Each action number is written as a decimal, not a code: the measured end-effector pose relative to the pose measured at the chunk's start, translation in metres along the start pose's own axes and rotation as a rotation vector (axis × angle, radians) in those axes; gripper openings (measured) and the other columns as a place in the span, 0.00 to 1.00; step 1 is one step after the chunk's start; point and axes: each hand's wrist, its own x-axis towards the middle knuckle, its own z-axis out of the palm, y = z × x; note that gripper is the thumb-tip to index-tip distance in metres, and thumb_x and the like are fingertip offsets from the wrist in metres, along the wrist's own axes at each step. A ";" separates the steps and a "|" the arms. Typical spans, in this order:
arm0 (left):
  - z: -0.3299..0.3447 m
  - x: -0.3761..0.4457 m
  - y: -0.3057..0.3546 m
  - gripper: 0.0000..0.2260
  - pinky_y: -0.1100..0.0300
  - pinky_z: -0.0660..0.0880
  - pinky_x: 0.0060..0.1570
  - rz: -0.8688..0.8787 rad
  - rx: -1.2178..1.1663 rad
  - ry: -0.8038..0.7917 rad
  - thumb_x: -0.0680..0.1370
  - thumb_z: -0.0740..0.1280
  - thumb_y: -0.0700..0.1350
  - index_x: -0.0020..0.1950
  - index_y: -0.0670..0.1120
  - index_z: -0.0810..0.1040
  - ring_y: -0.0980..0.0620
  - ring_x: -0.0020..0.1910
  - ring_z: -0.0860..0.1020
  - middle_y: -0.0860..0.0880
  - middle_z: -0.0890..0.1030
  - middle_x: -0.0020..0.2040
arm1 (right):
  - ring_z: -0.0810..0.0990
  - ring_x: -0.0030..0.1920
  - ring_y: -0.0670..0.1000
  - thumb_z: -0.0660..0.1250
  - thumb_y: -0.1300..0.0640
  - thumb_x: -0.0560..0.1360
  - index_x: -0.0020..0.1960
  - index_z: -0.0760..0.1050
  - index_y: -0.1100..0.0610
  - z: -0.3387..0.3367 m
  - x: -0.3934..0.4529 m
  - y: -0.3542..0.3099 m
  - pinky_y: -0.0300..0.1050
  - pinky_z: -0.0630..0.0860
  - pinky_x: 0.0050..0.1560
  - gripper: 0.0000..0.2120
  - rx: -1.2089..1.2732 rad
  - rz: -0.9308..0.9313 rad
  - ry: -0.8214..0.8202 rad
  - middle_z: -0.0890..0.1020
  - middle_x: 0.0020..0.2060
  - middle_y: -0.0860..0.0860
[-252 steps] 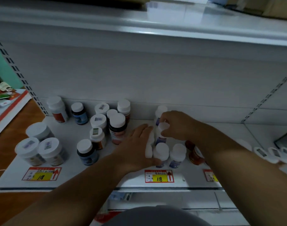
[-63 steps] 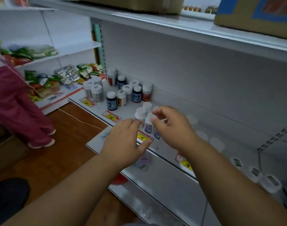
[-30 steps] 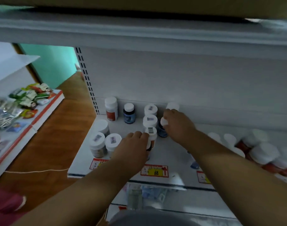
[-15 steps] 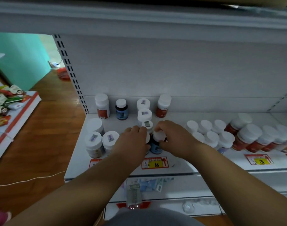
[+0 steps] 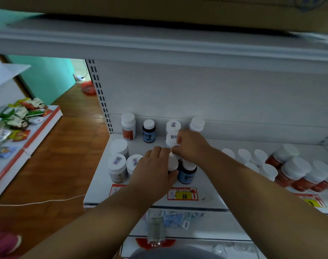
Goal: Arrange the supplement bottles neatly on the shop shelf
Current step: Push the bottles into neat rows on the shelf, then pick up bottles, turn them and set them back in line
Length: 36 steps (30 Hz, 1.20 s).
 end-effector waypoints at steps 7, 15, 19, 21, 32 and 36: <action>-0.007 -0.006 -0.006 0.21 0.55 0.70 0.57 0.020 -0.043 0.005 0.76 0.64 0.57 0.66 0.51 0.66 0.50 0.59 0.71 0.50 0.72 0.61 | 0.70 0.34 0.46 0.66 0.48 0.73 0.47 0.62 0.51 0.014 0.004 -0.004 0.41 0.61 0.29 0.13 -0.135 -0.012 -0.033 0.73 0.38 0.50; -0.026 0.004 -0.004 0.24 0.58 0.65 0.61 0.046 -0.096 0.157 0.75 0.64 0.58 0.69 0.51 0.68 0.50 0.62 0.70 0.50 0.74 0.63 | 0.70 0.30 0.46 0.59 0.54 0.75 0.44 0.64 0.55 -0.043 -0.031 -0.003 0.43 0.60 0.27 0.05 0.016 -0.068 0.348 0.71 0.32 0.49; -0.030 0.016 0.016 0.22 0.60 0.71 0.59 0.026 -0.384 0.047 0.75 0.62 0.62 0.67 0.60 0.67 0.59 0.57 0.73 0.58 0.76 0.61 | 0.72 0.31 0.43 0.55 0.50 0.79 0.46 0.66 0.53 -0.068 -0.069 -0.004 0.39 0.62 0.28 0.08 0.230 -0.124 0.471 0.73 0.33 0.45; -0.029 0.016 0.033 0.13 0.68 0.74 0.48 0.052 -0.538 0.025 0.75 0.63 0.60 0.58 0.70 0.68 0.65 0.50 0.75 0.66 0.78 0.50 | 0.72 0.31 0.43 0.55 0.48 0.80 0.46 0.66 0.51 -0.076 -0.084 -0.002 0.38 0.63 0.29 0.08 0.292 -0.061 0.498 0.74 0.33 0.46; 0.013 0.015 0.138 0.14 0.72 0.71 0.41 0.141 -0.754 -0.039 0.70 0.69 0.61 0.53 0.63 0.71 0.65 0.45 0.77 0.62 0.78 0.47 | 0.81 0.37 0.44 0.69 0.58 0.76 0.47 0.78 0.48 -0.103 -0.181 0.075 0.36 0.77 0.35 0.05 0.853 0.058 0.533 0.82 0.37 0.46; 0.043 0.014 0.217 0.13 0.69 0.74 0.40 0.222 -0.791 -0.153 0.68 0.69 0.60 0.51 0.64 0.72 0.64 0.43 0.78 0.62 0.80 0.47 | 0.80 0.35 0.47 0.70 0.59 0.76 0.50 0.77 0.52 -0.123 -0.244 0.133 0.44 0.77 0.34 0.04 0.853 0.153 0.603 0.82 0.41 0.52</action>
